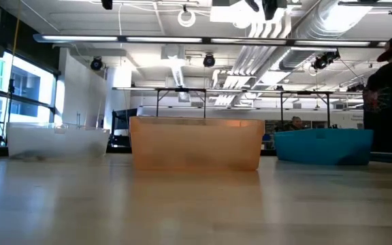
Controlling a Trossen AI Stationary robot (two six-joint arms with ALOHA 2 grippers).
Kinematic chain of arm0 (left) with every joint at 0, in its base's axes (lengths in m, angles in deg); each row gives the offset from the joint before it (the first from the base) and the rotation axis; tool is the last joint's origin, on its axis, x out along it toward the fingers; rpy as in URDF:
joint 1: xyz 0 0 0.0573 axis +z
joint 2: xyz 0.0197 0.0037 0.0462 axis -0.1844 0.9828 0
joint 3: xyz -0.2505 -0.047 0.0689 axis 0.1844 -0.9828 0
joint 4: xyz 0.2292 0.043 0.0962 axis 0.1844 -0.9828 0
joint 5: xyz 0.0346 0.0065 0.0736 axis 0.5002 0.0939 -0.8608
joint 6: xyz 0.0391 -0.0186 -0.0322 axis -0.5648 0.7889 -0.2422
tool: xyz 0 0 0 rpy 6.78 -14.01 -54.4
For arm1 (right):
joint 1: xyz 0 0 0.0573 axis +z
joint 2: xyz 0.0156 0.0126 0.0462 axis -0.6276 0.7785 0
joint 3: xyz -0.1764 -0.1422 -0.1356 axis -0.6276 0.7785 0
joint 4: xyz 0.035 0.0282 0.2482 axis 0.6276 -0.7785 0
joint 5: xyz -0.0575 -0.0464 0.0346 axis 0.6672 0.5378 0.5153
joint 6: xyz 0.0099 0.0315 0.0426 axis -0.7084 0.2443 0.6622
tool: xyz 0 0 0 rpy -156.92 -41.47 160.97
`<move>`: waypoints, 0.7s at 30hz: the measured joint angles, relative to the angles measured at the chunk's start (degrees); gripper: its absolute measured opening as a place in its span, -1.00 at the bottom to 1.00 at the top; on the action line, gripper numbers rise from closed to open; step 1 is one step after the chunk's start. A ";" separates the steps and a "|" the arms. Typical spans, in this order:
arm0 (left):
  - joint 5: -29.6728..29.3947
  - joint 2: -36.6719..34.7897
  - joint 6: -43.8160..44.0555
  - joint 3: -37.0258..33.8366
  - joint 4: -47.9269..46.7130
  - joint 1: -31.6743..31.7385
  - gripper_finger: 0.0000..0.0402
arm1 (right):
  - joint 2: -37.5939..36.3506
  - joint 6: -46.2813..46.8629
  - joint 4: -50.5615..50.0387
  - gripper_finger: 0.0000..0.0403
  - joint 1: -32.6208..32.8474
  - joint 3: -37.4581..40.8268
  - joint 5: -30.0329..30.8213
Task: Sort silverware by color (type)
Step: Put the top violet spoon into the orange bin
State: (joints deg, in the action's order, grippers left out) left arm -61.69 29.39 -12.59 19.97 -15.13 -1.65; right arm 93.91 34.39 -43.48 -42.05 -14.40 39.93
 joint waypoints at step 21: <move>0.99 0.00 -0.65 0.00 -0.09 -1.97 -0.35 | 0.07 -3.48 0.07 -0.90 1.06 -4.43 0.33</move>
State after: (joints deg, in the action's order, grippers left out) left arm -60.70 29.39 -13.23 19.97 -15.22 -3.62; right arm 93.97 30.91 -43.42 -40.98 -18.83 40.26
